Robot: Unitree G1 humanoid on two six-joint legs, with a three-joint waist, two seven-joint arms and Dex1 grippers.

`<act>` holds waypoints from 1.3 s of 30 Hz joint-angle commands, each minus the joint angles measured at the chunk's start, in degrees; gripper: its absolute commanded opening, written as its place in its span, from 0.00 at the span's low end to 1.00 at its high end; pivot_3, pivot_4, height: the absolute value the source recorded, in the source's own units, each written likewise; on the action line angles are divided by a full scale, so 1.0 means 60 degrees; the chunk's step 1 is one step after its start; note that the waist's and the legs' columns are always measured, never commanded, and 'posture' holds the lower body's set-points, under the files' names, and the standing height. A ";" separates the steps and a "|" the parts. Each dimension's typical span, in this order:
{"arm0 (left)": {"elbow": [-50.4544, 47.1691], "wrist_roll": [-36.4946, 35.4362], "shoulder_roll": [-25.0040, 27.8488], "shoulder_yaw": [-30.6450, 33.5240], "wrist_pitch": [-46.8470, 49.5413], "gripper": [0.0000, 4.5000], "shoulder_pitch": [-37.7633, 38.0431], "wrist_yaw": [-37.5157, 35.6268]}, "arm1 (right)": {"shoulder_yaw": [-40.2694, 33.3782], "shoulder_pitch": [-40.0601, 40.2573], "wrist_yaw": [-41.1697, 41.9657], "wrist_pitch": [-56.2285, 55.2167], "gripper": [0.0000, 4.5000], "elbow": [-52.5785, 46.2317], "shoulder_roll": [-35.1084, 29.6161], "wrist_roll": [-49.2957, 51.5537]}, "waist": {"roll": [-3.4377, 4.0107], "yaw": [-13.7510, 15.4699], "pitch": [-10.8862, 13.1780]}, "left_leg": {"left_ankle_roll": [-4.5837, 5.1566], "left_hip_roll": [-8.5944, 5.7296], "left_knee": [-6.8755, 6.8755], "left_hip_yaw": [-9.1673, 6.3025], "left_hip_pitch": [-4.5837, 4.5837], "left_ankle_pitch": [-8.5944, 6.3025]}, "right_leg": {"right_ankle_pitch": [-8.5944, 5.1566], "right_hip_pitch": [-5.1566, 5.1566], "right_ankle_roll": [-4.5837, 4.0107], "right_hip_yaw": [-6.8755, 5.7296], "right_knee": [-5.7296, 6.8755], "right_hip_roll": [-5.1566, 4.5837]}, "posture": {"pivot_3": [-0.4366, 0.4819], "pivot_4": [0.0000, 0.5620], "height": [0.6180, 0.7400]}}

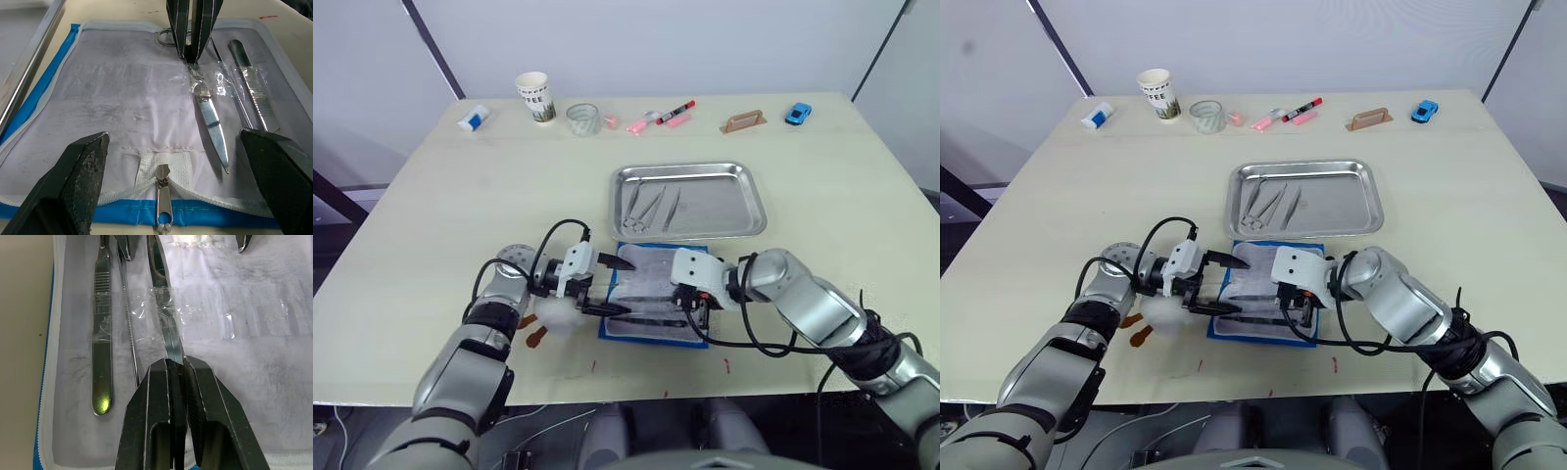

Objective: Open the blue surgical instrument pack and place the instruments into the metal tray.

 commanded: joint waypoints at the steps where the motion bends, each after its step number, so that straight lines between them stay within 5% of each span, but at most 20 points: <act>1: 0.0517 0.0725 0.0023 -0.0513 0.0006 1.00 0.0475 -0.0387 | -0.0118 -0.0347 -0.0137 0.0262 0.01 -0.0634 0.0071 0.0158 | 0.0000 0.0000 0.0000 | 0.0000 0.0000 0.0000 0.0000 0.0000 0.0000 | -0.0002 0.0000 -0.0004 0.0000 0.0000 0.0000 | 0.48 0.27 1.00; 9: 0.0516 0.0739 0.0028 -0.0517 0.0011 1.00 0.0495 -0.0387 | -0.0578 -0.0469 -0.0604 0.1002 0.01 -0.0711 0.0613 0.0775 | 0.0000 -0.0001 0.0000 | 0.0000 0.0000 0.0000 -0.0001 -0.0003 0.0000 | -0.0004 -0.0004 -0.0007 -0.0001 0.0001 0.0000 | 0.48 0.27 1.00; 39: 0.0484 0.0868 -0.0109 -0.0447 0.0044 1.00 0.0578 -0.0387 | 0.0199 -0.2085 -0.1125 0.2560 0.01 -0.0796 -0.0088 0.1855 | 0.0000 0.0004 0.0007 | 0.0000 -0.0001 -0.0002 -0.0004 -0.0025 0.0000 | -0.0005 -0.0026 -0.0009 -0.0003 -0.0001 -0.0005 | 0.48 0.27 1.00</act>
